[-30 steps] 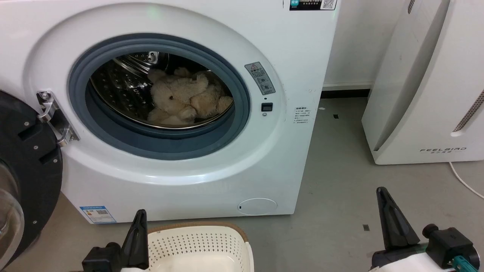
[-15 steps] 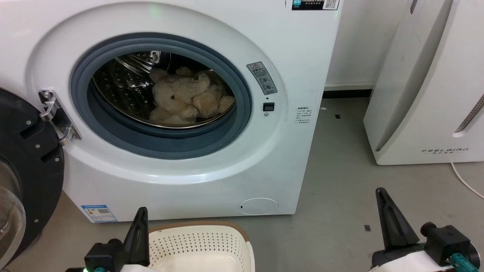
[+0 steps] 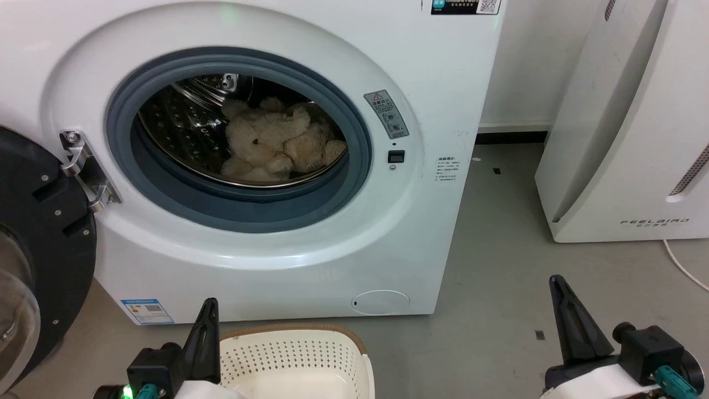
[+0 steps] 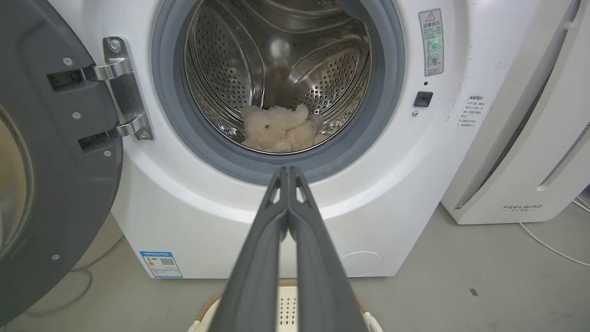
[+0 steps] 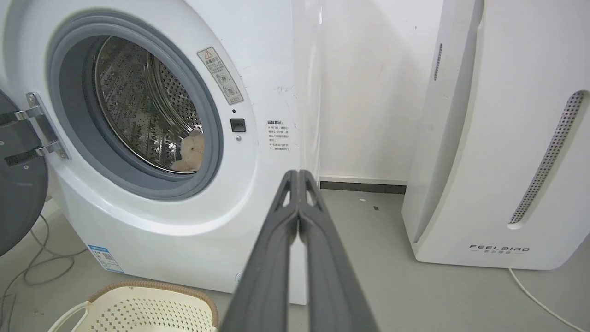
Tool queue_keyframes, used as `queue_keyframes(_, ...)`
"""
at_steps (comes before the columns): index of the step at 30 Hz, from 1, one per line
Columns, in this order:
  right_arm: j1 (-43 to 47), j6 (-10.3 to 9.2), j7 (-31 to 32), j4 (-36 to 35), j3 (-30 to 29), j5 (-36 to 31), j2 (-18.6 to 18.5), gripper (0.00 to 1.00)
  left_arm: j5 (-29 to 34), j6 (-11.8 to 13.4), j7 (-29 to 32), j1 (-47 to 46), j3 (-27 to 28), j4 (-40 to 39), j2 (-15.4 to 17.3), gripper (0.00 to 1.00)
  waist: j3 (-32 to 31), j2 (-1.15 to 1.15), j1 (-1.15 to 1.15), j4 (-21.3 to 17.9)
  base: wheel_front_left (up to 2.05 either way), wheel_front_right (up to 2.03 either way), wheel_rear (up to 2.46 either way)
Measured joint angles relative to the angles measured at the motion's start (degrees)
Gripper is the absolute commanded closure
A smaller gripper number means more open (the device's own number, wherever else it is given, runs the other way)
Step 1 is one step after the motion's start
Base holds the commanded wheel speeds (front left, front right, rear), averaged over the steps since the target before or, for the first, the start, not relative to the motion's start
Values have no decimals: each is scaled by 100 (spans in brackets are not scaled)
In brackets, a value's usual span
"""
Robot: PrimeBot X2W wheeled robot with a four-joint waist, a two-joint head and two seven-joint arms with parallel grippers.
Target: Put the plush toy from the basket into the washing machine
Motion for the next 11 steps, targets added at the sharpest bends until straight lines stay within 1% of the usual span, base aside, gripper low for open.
queue_keyframes(11, -11, 0, 132, 0, -12, -56, 0, 100, 179, -65, 133, -35, 75, -13, -57, 100, 4, 0, 0, 25, 0, 0, 0)
